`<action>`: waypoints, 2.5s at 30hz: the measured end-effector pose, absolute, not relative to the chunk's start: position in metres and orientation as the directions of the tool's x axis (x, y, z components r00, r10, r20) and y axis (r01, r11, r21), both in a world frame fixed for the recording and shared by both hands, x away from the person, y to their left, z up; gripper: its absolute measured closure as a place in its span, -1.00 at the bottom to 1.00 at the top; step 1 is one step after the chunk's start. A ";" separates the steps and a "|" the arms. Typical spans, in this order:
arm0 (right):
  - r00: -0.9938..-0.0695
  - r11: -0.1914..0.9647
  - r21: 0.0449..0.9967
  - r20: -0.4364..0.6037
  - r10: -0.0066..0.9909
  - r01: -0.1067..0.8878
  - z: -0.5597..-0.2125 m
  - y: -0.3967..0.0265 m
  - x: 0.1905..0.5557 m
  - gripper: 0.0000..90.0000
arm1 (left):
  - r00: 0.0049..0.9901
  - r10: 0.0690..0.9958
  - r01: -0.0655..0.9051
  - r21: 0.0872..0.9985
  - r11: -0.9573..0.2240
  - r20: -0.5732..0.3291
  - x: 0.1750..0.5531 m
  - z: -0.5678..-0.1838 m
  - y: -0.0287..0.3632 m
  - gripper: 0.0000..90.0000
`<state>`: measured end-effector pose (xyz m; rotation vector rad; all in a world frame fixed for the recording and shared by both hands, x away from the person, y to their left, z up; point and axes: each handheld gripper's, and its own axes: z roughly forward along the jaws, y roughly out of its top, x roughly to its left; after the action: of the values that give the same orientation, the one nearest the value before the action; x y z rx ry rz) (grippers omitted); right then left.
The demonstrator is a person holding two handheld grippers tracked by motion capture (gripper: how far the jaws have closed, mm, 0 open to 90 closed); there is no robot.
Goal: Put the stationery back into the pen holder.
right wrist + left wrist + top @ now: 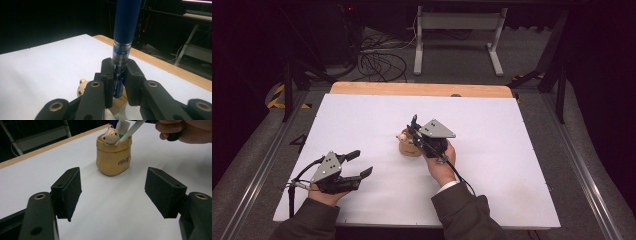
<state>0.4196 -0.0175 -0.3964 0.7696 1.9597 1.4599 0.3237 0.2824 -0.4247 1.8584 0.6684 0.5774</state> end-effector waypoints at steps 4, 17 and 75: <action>-0.670 0.243 0.963 -0.103 0.735 0.118 -0.398 -0.016 0.423 0.77 | 0.727 0.682 0.183 0.934 -0.308 0.082 0.324 -0.425 0.283 -0.39; -0.688 0.254 0.957 -0.088 0.720 0.143 -0.402 -0.012 0.430 0.77 | 0.717 0.694 0.181 0.941 -0.287 0.073 0.324 -0.423 0.289 -0.45; -0.705 0.231 0.961 -0.058 0.707 0.153 -0.397 -0.025 0.429 0.06 | 0.708 0.702 0.192 0.937 -0.292 0.073 0.325 -0.424 0.290 -0.46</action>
<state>0.4289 -0.0252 -0.3974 0.7865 2.0200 1.4916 0.3252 0.2904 -0.4241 1.8357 0.7013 0.5897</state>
